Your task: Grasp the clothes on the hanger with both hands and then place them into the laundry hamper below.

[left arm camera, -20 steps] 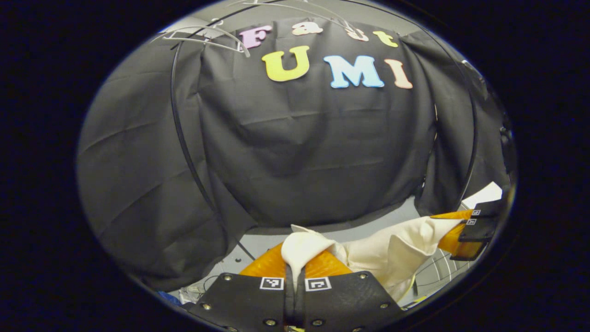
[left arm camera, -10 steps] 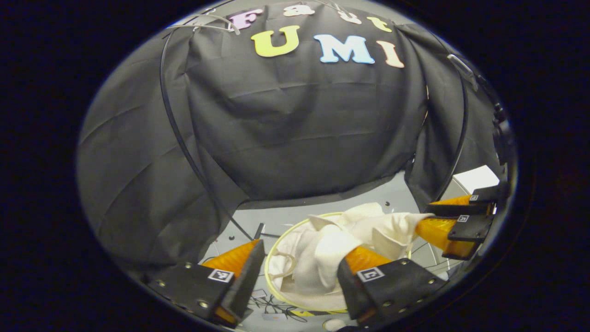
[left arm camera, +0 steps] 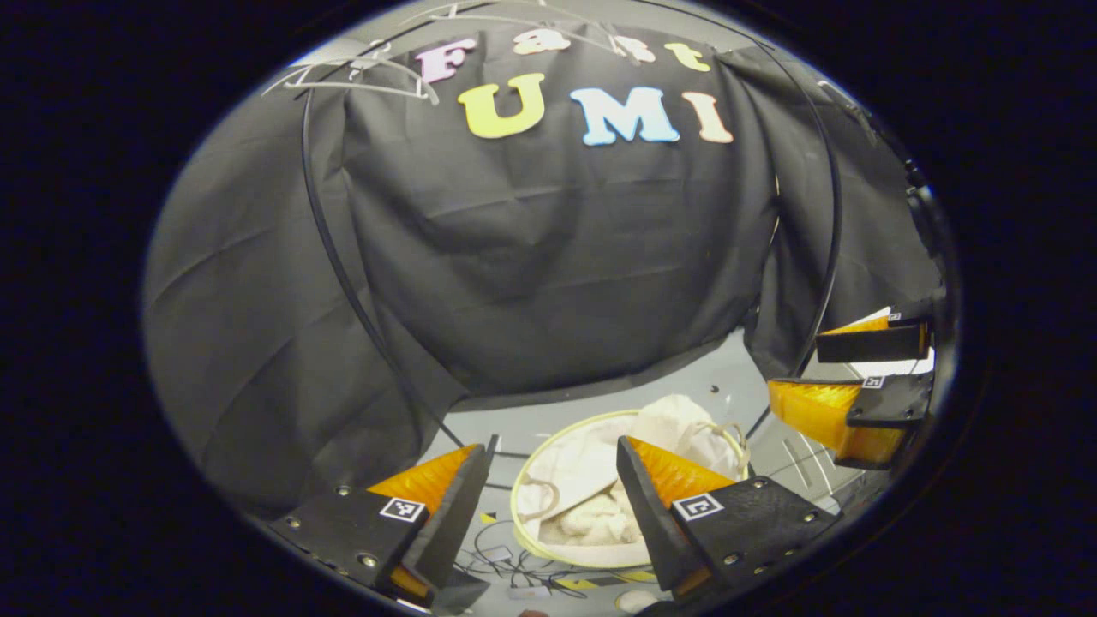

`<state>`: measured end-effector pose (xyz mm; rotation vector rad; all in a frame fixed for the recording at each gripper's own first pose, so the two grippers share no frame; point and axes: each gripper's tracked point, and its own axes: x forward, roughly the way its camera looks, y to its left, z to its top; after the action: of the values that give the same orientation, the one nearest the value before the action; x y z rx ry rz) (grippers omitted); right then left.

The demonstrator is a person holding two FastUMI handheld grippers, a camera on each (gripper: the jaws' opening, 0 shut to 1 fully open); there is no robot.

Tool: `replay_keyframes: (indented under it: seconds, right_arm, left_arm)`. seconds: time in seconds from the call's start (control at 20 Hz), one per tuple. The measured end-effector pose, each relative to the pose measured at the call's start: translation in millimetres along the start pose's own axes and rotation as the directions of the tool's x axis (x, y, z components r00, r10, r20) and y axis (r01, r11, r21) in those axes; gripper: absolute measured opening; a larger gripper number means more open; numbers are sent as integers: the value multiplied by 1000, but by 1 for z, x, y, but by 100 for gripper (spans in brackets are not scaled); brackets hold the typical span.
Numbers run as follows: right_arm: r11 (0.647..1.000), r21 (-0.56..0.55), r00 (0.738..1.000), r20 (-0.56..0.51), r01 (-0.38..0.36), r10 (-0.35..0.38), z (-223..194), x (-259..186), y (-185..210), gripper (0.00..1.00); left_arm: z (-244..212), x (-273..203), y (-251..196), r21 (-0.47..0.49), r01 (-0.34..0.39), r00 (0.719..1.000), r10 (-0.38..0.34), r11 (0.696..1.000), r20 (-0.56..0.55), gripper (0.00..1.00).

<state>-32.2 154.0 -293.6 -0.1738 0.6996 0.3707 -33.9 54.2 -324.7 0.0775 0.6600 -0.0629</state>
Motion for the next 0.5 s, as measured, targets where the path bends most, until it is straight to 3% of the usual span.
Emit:
replay_keyframes:
  seconds: [0.25,0.5]
  right_arm:
    - [999,3,983,182,38,-38,67,-74,-37,97]
    - [997,12,929,363,76,-75,133,-139,-79,97]
  left_arm:
    - [76,-56,2,-31,-32,987,37,999,158,88]
    - [154,-118,-6,-44,-55,940,67,997,334,89]
